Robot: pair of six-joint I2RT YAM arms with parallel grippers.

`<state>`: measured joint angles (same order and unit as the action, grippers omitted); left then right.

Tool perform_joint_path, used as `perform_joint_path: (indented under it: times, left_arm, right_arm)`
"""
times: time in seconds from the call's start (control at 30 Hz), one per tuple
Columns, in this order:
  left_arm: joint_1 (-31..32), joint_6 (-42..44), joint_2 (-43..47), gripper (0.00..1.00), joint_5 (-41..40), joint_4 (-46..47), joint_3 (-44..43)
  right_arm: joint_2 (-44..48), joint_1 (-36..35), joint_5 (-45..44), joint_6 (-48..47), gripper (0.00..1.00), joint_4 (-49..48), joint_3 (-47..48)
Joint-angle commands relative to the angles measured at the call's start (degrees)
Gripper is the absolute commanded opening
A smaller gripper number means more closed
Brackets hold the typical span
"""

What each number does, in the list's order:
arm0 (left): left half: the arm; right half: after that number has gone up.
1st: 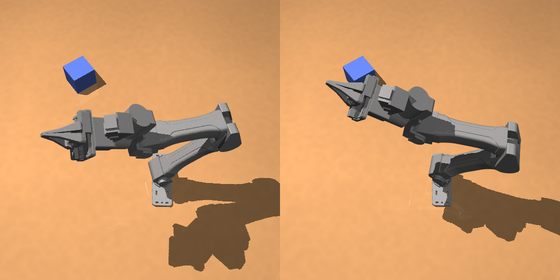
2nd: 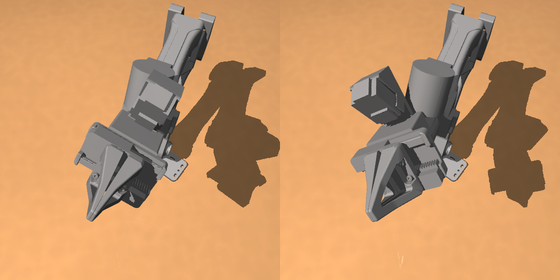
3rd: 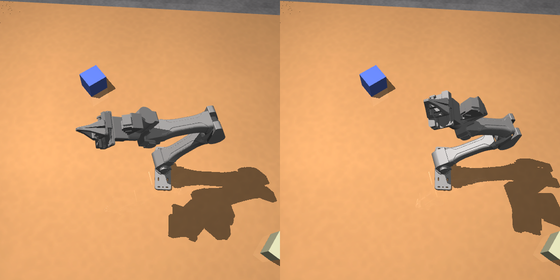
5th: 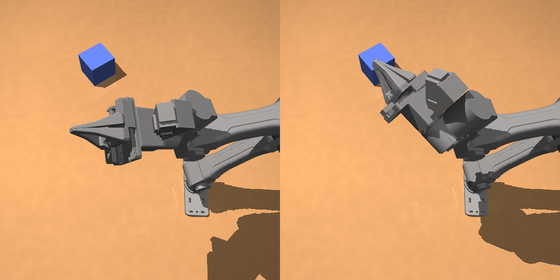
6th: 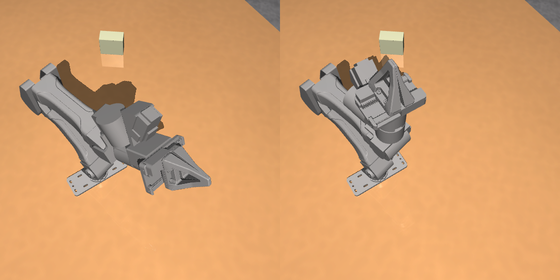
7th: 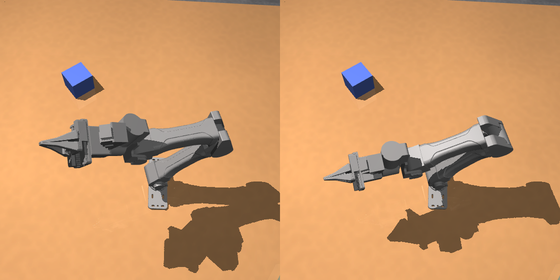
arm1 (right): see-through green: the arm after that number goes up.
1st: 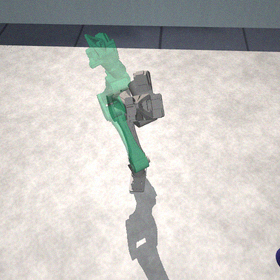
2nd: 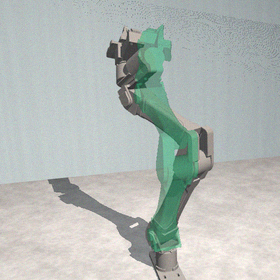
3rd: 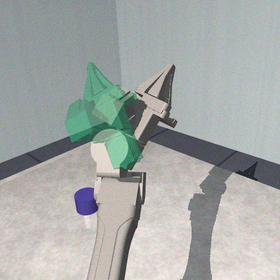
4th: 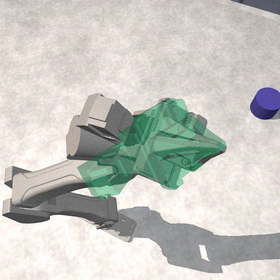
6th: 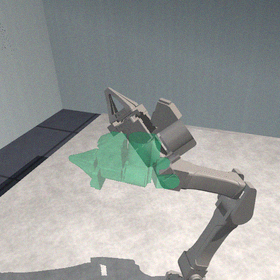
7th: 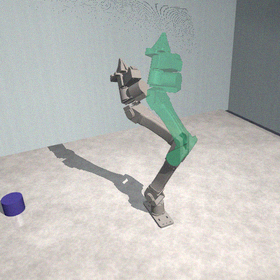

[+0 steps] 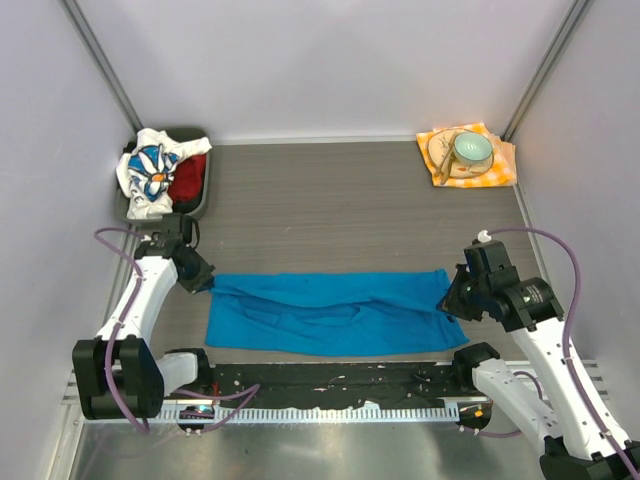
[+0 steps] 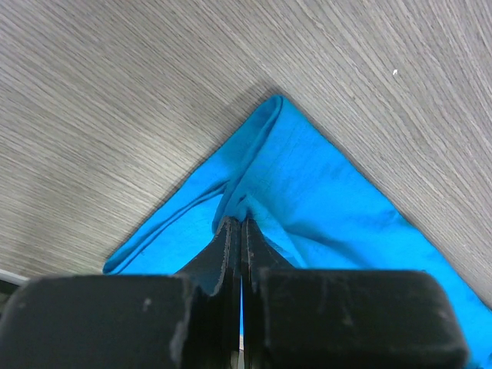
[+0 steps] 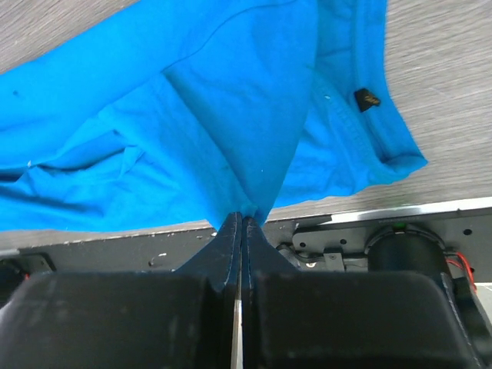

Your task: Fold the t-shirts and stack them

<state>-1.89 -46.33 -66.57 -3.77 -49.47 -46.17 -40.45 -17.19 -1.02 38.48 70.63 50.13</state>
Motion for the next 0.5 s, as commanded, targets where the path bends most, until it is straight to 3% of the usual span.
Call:
perform_joint_path:
  times: [0.0, 0.33, 0.4, 0.43, 0.47]
  left_arm:
    - [-0.3, -0.8, -0.8, 0.0, 1.0, 2.2, -0.4]
    - [-0.3, -1.0, 0.2, 0.0, 1.0, 2.3, 0.5]
    - [-0.3, -1.1, 0.1, 0.02, 1.6, 2.3, 0.6]
    - [-0.3, -1.4, 0.1, 0.14, 1.9, 2.3, 0.8]
    - [-0.3, -1.7, 0.3, 0.53, 1.8, 2.0, 0.8]
  right_arm:
    - [0.5, -0.3, 6.8, -1.4, 0.01, -3.3, -1.6]
    - [2.6, -0.5, 8.2, -1.0, 0.01, 0.8, -6.1]
    - [3.1, -0.5, 8.1, -1.2, 0.07, 1.6, -5.6]
    - [3.1, -0.6, 7.8, -1.3, 0.23, 2.0, -5.0]
    - [3.1, -0.6, 7.0, -1.1, 0.33, 1.9, -3.5]
